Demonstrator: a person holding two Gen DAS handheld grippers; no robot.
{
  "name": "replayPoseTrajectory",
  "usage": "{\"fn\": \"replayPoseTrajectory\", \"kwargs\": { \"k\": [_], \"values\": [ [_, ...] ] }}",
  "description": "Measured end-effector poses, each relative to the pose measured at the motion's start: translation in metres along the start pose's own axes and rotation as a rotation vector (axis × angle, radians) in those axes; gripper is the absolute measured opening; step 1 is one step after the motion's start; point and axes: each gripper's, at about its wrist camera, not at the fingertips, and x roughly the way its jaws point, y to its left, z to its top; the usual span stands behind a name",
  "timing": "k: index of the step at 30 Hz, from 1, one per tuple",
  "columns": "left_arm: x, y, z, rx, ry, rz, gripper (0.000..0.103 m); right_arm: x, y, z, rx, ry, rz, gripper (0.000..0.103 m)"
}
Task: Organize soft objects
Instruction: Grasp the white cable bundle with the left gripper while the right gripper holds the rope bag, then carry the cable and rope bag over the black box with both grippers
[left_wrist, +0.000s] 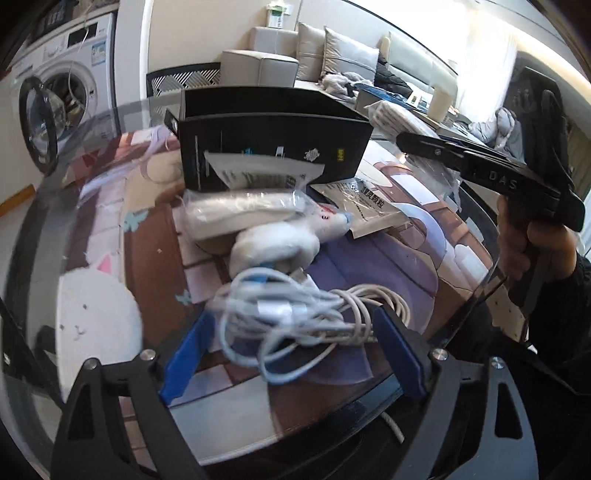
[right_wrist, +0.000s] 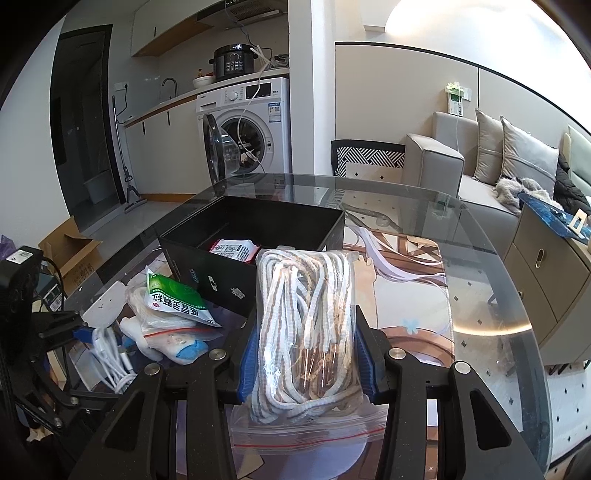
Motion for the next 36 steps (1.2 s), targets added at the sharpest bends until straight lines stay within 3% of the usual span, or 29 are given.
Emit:
{"fn": "replayPoseTrajectory", "kwargs": {
  "k": [1,3,6,8,22,36],
  "values": [
    [0.0,-0.001,0.0,0.006,-0.003,0.001,0.087,0.0,-0.001,0.0,0.0,0.0,0.001,0.045],
    [-0.001,-0.003,0.0,0.018,-0.011,-0.01,0.07,0.0,0.001,0.0,-0.001,-0.001,0.0,0.045],
    [-0.001,-0.004,0.0,0.02,-0.007,-0.029,0.063,-0.001,0.001,0.0,-0.001,-0.002,0.0,0.045],
    [-0.003,-0.004,0.001,0.015,-0.005,-0.064,0.033,-0.002,0.001,0.0,-0.001,-0.005,0.0,0.045],
    [-0.018,-0.01,-0.002,0.053,-0.023,-0.061,0.033,-0.003,0.002,0.0,-0.008,-0.012,0.001,0.045],
    [-0.057,-0.003,0.026,-0.004,-0.158,-0.07,0.033,-0.004,0.014,0.007,-0.045,-0.021,0.027,0.045]
  ]
}}
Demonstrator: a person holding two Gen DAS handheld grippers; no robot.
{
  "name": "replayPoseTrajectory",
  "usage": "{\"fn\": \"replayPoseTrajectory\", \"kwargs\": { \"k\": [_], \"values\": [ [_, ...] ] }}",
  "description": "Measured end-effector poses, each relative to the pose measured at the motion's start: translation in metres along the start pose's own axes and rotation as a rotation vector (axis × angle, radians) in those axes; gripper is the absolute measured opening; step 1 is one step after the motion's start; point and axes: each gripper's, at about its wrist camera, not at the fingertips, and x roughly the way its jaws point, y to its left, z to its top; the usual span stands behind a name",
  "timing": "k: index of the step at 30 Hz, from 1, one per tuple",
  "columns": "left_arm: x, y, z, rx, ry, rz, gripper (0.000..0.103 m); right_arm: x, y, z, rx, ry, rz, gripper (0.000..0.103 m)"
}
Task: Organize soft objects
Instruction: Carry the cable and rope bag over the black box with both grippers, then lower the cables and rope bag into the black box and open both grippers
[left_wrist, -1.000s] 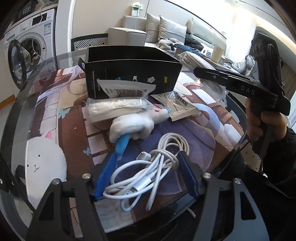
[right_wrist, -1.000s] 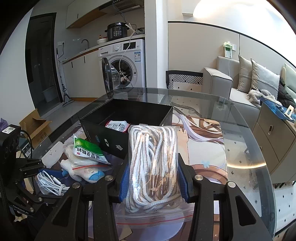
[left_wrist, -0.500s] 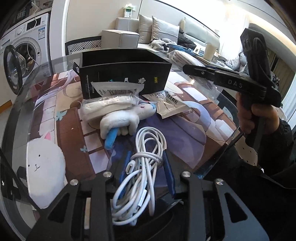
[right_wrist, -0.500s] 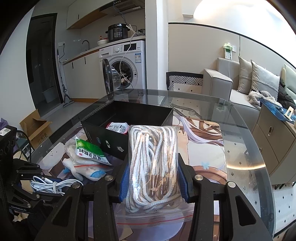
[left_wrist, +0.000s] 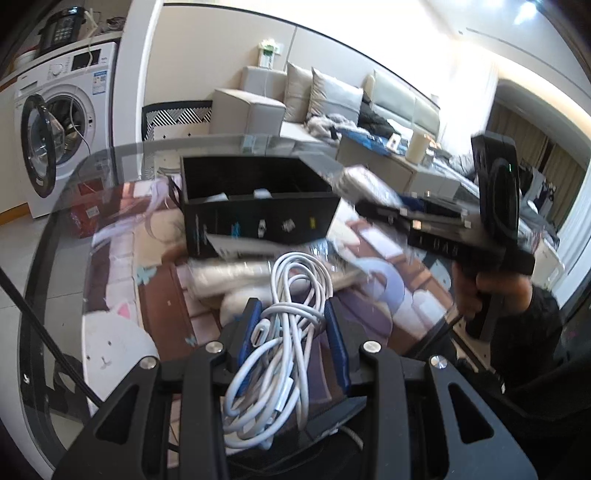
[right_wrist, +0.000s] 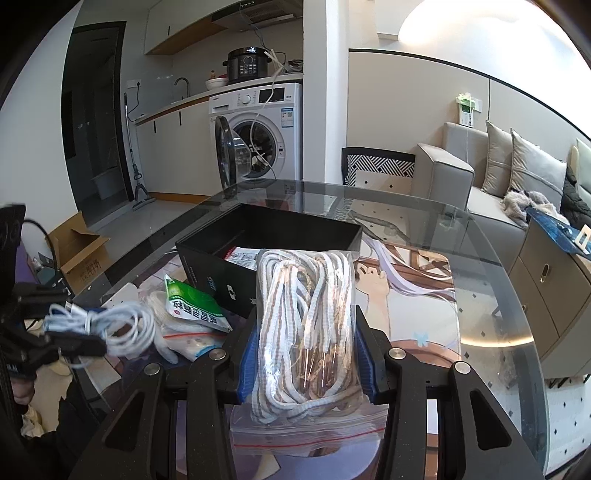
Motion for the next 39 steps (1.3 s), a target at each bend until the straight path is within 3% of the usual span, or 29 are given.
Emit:
{"fn": "replayPoseTrajectory", "kwargs": {
  "k": [8,20,29,39],
  "values": [
    [0.0,0.002,0.039,-0.024,-0.095,0.033,0.033,0.011,0.008,0.015,-0.028,0.018,0.037,0.044],
    [0.051,0.025,0.091,-0.107,-0.174,0.125,0.034,0.044,0.006,0.045,-0.054,0.054,0.024,0.044],
    [0.085,0.043,0.105,-0.161,-0.168,0.171,0.034,0.069,0.007,0.057,-0.077,0.084,-0.003,0.044],
    [0.101,0.056,0.108,-0.193,-0.146,0.165,0.034,0.089,0.009,0.069,-0.087,0.089,0.002,0.044]
  ]
}}
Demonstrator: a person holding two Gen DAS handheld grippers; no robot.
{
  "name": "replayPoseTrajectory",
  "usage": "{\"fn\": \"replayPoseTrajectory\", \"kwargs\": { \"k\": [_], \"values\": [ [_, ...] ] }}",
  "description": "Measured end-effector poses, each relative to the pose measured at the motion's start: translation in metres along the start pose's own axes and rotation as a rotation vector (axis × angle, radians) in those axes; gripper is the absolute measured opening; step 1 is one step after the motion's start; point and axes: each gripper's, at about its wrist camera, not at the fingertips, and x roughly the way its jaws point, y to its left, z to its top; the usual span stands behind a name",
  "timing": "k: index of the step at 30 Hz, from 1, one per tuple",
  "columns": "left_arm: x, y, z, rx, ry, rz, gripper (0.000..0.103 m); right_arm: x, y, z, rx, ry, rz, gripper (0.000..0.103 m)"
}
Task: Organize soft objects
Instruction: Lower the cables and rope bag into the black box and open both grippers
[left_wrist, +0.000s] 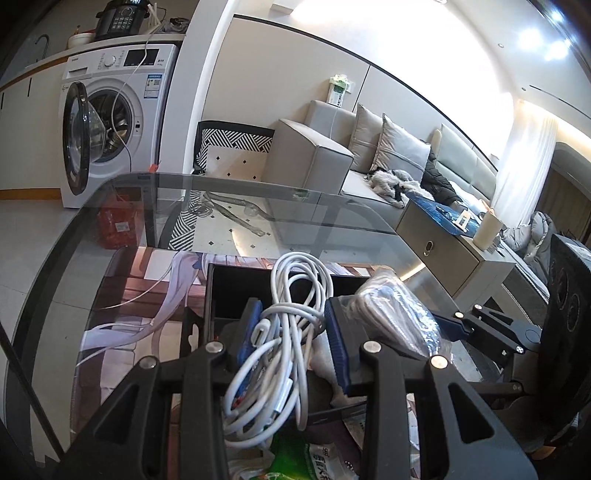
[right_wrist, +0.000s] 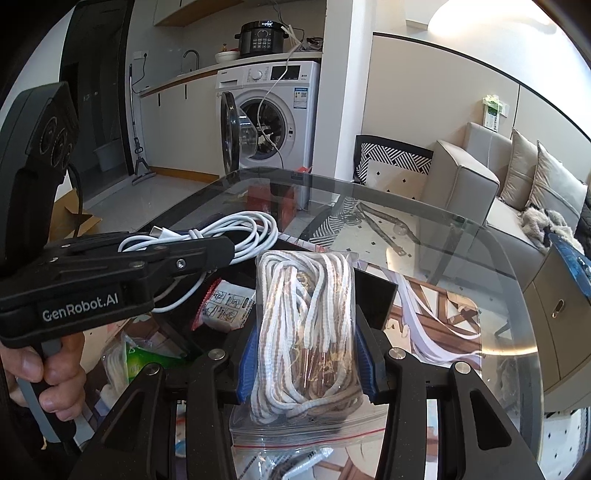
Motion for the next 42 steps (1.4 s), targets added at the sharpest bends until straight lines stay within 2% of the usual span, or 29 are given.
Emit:
{"fn": "replayPoseTrajectory", "kwargs": {
  "k": [10,14,19,21,22,24,26,28,30,32,35,42],
  "values": [
    [0.003,0.0,0.003,0.007,0.009,-0.017,0.034,0.002,0.001,-0.002,-0.048,-0.004,-0.019,0.053],
    [0.005,-0.004,0.004,0.023,0.014,-0.039,0.034,-0.005,-0.003,-0.005,-0.047,-0.018,-0.035,0.065],
    [0.01,-0.011,0.003,0.051,0.03,-0.075,0.034,-0.014,-0.007,-0.009,-0.034,-0.034,-0.048,0.072],
    [0.012,-0.015,0.002,0.071,0.04,-0.067,0.035,-0.017,-0.008,-0.011,-0.031,-0.037,-0.051,0.074],
    [0.013,-0.016,0.003,0.077,0.042,-0.061,0.037,-0.018,-0.009,-0.011,-0.03,-0.038,-0.052,0.075],
    [0.01,-0.017,0.003,0.082,0.042,-0.057,0.062,-0.02,-0.01,-0.013,-0.03,-0.039,-0.056,0.076],
    [0.005,-0.019,0.003,0.098,0.033,-0.059,0.063,-0.022,-0.01,-0.014,-0.031,-0.043,-0.061,0.078],
    [0.0,-0.02,0.002,0.121,0.033,-0.055,0.072,-0.026,-0.01,-0.016,-0.027,-0.047,-0.066,0.083],
    [-0.006,-0.02,0.0,0.136,0.02,-0.034,0.098,-0.029,-0.011,-0.019,-0.019,-0.05,-0.073,0.088],
    [-0.015,-0.02,-0.002,0.153,-0.003,-0.011,0.103,-0.034,-0.015,-0.024,0.001,-0.056,-0.075,0.093],
    [-0.024,-0.019,-0.005,0.171,-0.012,-0.001,0.103,-0.04,-0.021,-0.032,0.039,-0.059,-0.071,0.101],
    [-0.041,-0.014,-0.018,0.185,-0.011,0.044,0.103,-0.055,-0.032,-0.045,0.113,-0.063,-0.051,0.102]
  ]
}}
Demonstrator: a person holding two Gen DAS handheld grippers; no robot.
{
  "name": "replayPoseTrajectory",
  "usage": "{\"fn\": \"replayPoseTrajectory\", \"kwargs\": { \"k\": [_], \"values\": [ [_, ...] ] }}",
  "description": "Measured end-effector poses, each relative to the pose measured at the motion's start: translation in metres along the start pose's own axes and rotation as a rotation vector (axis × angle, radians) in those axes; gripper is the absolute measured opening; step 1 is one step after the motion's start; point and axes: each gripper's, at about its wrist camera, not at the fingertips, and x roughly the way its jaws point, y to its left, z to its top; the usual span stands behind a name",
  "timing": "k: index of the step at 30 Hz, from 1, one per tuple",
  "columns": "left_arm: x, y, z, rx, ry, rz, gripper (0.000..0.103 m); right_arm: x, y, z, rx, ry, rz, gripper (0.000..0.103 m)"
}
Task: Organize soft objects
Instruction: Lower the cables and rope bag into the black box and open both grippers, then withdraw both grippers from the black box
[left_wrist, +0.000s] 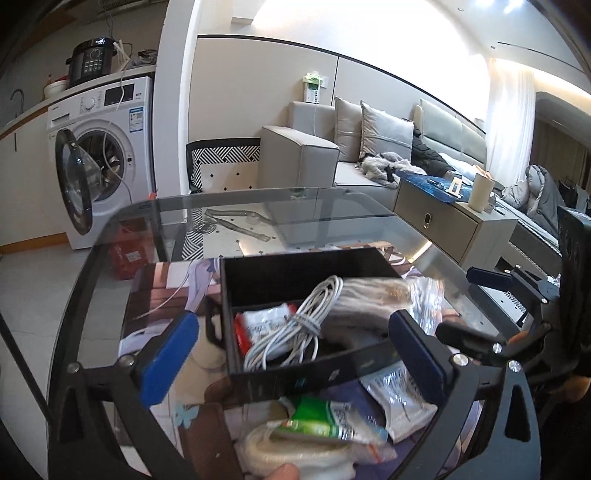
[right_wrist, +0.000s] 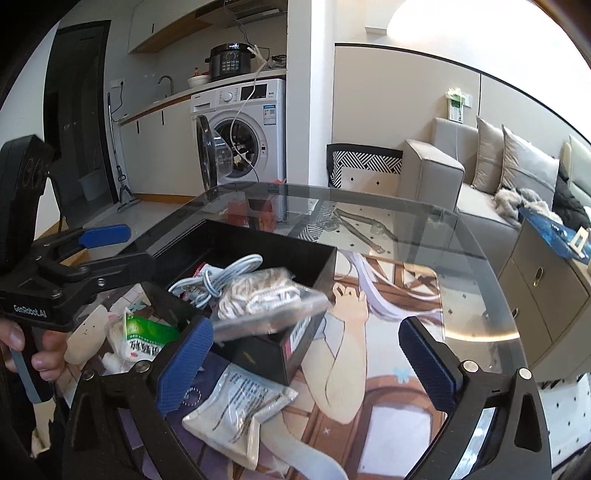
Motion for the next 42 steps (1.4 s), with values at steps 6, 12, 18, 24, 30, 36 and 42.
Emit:
{"fn": "replayPoseTrajectory", "kwargs": {
  "k": [6,12,18,24,30,36,42],
  "values": [
    [-0.009,0.004,-0.014,-0.009,0.008,0.042,0.103,-0.004,0.004,-0.012,-0.008,0.022,0.0,0.102],
    [-0.018,0.014,-0.024,-0.035,0.01,0.062,0.103,-0.007,0.008,-0.018,-0.018,0.038,0.002,0.102],
    [-0.029,0.019,-0.032,-0.052,-0.005,0.096,0.103,-0.008,0.011,-0.026,-0.018,0.055,-0.001,0.102],
    [-0.027,0.013,-0.042,-0.048,0.009,0.166,0.103,-0.004,0.01,-0.028,-0.015,0.065,0.008,0.102],
    [-0.021,0.007,-0.046,-0.044,0.029,0.18,0.103,-0.001,0.011,-0.031,-0.019,0.08,0.011,0.102],
    [-0.022,0.005,-0.046,-0.036,0.032,0.184,0.103,0.003,0.009,-0.032,-0.012,0.095,0.011,0.102],
    [-0.02,0.005,-0.048,-0.037,0.043,0.178,0.103,0.006,0.008,-0.033,-0.01,0.104,0.013,0.102]
  ]
}}
